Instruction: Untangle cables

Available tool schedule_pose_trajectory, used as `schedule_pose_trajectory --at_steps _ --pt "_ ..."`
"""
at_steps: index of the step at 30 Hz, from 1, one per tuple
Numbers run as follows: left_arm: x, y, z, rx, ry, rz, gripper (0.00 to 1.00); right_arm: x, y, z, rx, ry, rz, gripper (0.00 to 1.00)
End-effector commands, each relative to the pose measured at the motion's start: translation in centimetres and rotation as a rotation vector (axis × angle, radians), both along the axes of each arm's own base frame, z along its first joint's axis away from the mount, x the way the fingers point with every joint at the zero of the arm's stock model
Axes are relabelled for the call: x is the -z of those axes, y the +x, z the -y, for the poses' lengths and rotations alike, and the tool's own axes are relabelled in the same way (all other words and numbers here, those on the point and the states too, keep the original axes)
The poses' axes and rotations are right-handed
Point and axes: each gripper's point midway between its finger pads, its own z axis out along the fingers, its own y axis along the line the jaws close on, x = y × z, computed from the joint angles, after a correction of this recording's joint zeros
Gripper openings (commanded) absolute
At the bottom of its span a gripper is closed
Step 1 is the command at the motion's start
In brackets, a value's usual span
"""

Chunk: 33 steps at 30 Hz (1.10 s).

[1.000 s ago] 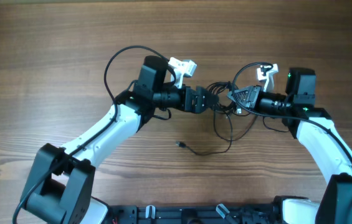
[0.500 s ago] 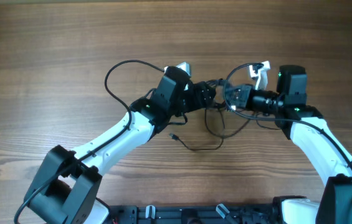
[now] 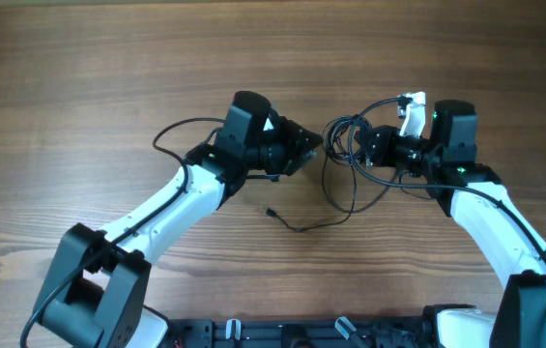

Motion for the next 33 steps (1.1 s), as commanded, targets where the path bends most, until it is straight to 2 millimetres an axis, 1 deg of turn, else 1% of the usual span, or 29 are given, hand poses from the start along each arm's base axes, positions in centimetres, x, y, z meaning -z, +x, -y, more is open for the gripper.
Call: schedule_pose_trajectory --at_steps 1,2,3,4,5,6,7,8,10,12,14,15,17,18,20,21,24,28,29,30,31,32,33 --pt "-1.4 -0.9 1.3 -0.026 -0.08 -0.092 0.26 -0.4 -0.1 -0.6 -0.03 0.025 0.008 0.04" --pt "-1.4 -1.1 1.5 -0.02 -0.079 -0.093 0.11 -0.4 -0.1 -0.6 -0.031 0.025 0.007 0.04" --pt "-1.3 -1.3 1.7 -0.019 -0.073 -0.092 0.06 -0.3 -0.1 -0.6 -0.031 0.025 0.006 0.04" --pt "-1.1 -1.5 1.9 -0.018 -0.067 -0.094 0.07 -0.3 -0.1 -0.6 -0.03 0.025 0.005 0.04" --pt "-0.8 -1.7 2.1 -0.022 -0.051 -0.096 0.11 -0.3 -0.2 -0.6 -0.03 0.026 0.002 0.04" --pt "-0.2 -2.0 2.2 -0.033 -0.022 -0.099 0.22 -0.2 -0.2 -0.6 -0.03 0.026 -0.003 0.04" --pt "0.4 -2.1 2.3 -0.045 0.002 -0.101 0.2 -0.1 -0.4 -0.6 -0.03 0.025 -0.012 0.04" --pt "0.8 -2.1 2.5 -0.054 0.015 -0.105 0.15 0.0 -0.5 -0.6 -0.03 0.025 -0.021 0.04" --pt "2.1 -2.1 2.6 -0.087 0.037 -0.136 0.1 0.2 -0.7 -0.6 -0.03 0.025 -0.032 0.04" --pt "3.1 -1.9 2.6 -0.105 0.048 -0.164 0.09 0.3 -0.8 -0.5 -0.03 0.025 -0.042 0.04" --pt "4.0 -1.6 2.4 -0.121 0.067 -0.166 0.11 0.2 -1.0 -0.8 -0.046 0.038 -0.042 0.04" --pt "4.2 -1.6 2.4 -0.123 0.071 -0.169 0.14 0.1 -1.1 -1.0 -0.056 0.048 -0.041 0.04" --pt "4.5 -1.4 2.2 -0.135 0.082 -0.168 0.26 0.0 -1.2 -1.1 -0.065 0.055 -0.039 0.04" --pt "4.6 -1.2 2.1 -0.145 0.089 -0.163 0.28 -0.1 -1.2 -1.2 -0.073 0.056 -0.035 0.04" --pt "4.7 -1.0 1.9 -0.162 0.099 -0.154 0.3 -0.2 -1.4 -1.3 -0.091 0.055 -0.025 0.04" --pt "4.8 -0.9 1.8 -0.163 0.1 -0.153 0.3 -0.2 -1.4 -1.4 -0.095 0.06 -0.025 0.04" --pt "4.8 -0.9 1.8 -0.163 0.1 -0.153 0.13 -0.3 -1.5 -1.5 -0.101 0.066 -0.024 0.04" --pt "5.0 -1.0 2.0 -0.16 0.1 -0.157 0.09 -0.3 -1.5 -1.5 -0.101 0.067 -0.025 0.04" --pt "4.7 -1.1 2.5 -0.15 0.088 -0.147 0.04 -0.3 -1.5 -1.5 -0.1 0.066 -0.025 0.04" --pt "4.4 -1.1 2.8 -0.133 0.077 -0.125 0.04 -0.2 -1.4 -1.4 -0.092 0.058 -0.025 0.04" --pt "3.8 -0.8 3.3 -0.09 0.073 -0.058 0.04 0.2 -1.0 -0.9 -0.062 0.03 -0.028 0.04" --pt "3.5 -0.7 3.3 -0.058 0.08 -0.013 0.04 0.7 -0.8 -0.2 -0.021 -0.006 -0.04 0.04" --pt "3.3 -0.4 2.9 -0.026 0.083 0.019 0.04 1.8 -0.4 1.3 0.071 -0.062 -0.081 0.04"
